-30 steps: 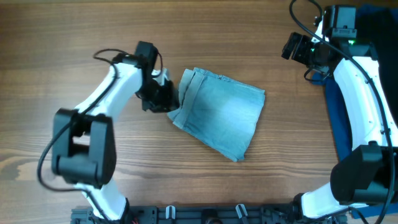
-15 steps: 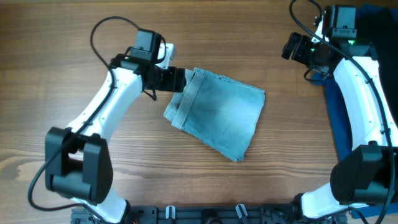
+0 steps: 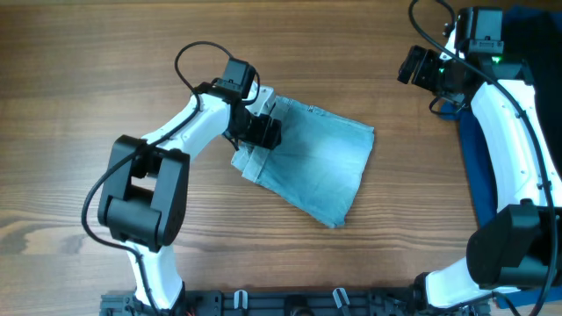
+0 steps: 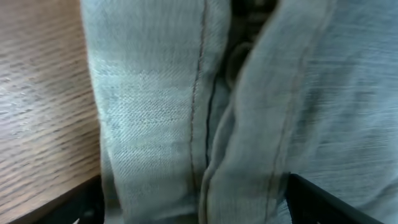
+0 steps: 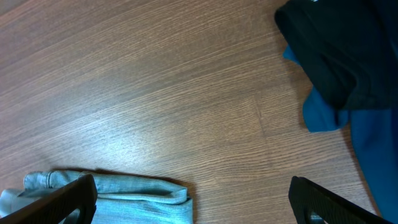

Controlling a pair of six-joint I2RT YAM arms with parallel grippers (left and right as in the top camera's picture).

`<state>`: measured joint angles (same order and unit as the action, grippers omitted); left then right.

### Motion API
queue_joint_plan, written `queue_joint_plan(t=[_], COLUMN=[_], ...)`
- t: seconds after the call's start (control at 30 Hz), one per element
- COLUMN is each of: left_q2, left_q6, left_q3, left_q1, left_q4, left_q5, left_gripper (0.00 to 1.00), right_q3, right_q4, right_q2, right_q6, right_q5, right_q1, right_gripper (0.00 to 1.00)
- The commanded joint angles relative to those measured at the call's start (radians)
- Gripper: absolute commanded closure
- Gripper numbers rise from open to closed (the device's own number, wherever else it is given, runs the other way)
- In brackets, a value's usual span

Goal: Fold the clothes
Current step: 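Grasp the folded shorts' left edge with the left gripper and drag left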

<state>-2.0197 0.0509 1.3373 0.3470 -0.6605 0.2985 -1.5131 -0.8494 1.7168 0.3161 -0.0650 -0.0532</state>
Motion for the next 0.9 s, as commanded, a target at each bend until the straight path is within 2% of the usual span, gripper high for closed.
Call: queue_joint_plan(t=[0.0, 0.03, 0.07, 0.1, 0.13, 0.2, 0.33, 0.47, 0.57, 0.7, 0.87], left_q2=[-0.056, -0.061, -0.068, -0.068, -0.068, -0.066, -0.047, 0.013, 0.06, 0.116, 0.164], left_q6=[0.019, 0.019, 0.018, 0.01, -0.005, -0.035, -0.119, -0.165, -0.294, -0.408, -0.465], left_q3=[-0.003, -0.003, -0.003, -0.003, -0.003, -0.003, 0.016, 0.117, 0.174, 0.201, 0.201], left_q1=[-0.002, -0.002, -0.002, -0.002, -0.002, -0.002, -0.002, -0.005, -0.026, -0.108, -0.27], left_q4=[0.0, -0.002, -0.002, -0.003, -0.005, -0.006, -0.017, -0.068, -0.04, 0.056, 0.153], left_q5=[0.016, 0.016, 0.016, 0.016, 0.016, 0.016, 0.016, 0.012, -0.089, -0.117, -0.125], left_gripper=[0.11, 0.16, 0.33, 0.62, 0.83, 0.96, 0.96, 0.96, 0.96, 0.96, 0.96], right_q3=[0.003, 0.003, 0.003, 0.003, 0.003, 0.003, 0.003, 0.003, 0.003, 0.003, 0.003], right_q4=[0.003, 0.003, 0.003, 0.003, 0.003, 0.003, 0.003, 0.003, 0.003, 0.003, 0.003], right_q2=[-0.001, -0.001, -0.001, -0.001, -0.001, -0.001, -0.001, -0.001, -0.001, -0.001, -0.001], right_q6=[-0.002, -0.001, -0.002, -0.001, -0.002, -0.001, -0.002, -0.002, -0.001, -0.002, -0.001], right_q5=[0.021, 0.021, 0.02, 0.021, 0.02, 0.021, 0.021, 0.02, 0.021, 0.021, 0.021], right_q1=[0.004, 0.004, 0.004, 0.004, 0.004, 0.004, 0.004, 0.004, 0.004, 0.004, 0.004], right_gripper=[0.01, 0.0, 0.0, 0.01, 0.0, 0.01, 0.01, 0.0, 0.0, 0.01, 0.0])
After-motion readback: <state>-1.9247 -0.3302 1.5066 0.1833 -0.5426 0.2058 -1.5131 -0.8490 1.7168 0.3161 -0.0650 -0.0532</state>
